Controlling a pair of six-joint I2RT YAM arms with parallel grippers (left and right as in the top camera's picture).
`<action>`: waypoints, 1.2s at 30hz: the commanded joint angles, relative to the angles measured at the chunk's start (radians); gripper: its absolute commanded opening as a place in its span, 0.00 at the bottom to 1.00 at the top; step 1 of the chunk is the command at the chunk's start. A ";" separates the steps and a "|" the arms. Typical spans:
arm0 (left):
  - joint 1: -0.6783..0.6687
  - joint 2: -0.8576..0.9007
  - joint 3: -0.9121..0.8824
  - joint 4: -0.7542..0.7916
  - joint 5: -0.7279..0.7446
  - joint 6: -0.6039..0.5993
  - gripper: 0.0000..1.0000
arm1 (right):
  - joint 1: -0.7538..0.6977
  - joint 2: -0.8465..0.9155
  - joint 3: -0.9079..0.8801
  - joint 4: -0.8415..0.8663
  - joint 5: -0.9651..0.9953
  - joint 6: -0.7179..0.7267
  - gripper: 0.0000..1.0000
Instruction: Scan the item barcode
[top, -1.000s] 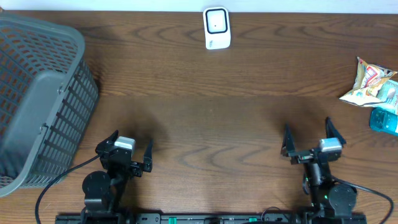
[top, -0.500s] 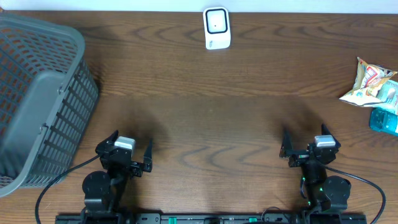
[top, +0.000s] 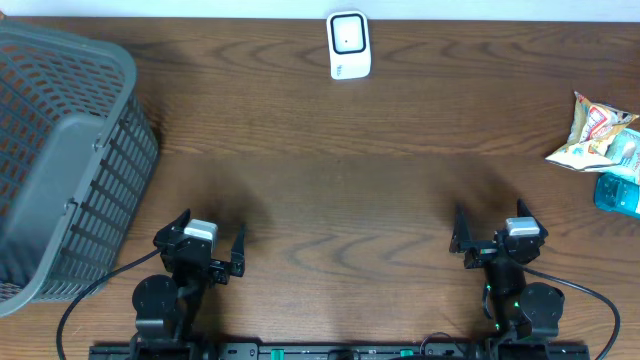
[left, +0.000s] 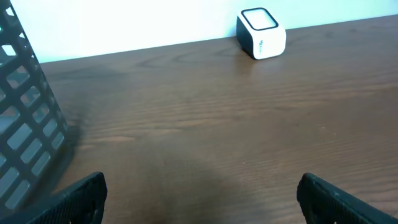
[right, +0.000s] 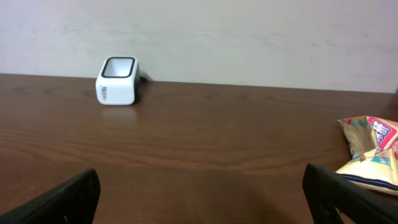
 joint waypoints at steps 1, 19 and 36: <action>0.005 -0.005 -0.016 -0.022 0.013 0.017 0.98 | 0.017 -0.006 -0.001 -0.005 0.012 -0.004 0.99; 0.005 -0.009 -0.106 0.229 -0.048 0.072 0.98 | 0.017 -0.006 -0.001 -0.005 0.012 -0.004 0.99; 0.005 -0.009 -0.106 0.212 -0.206 -0.145 0.98 | 0.017 -0.006 -0.001 -0.005 0.012 -0.004 0.99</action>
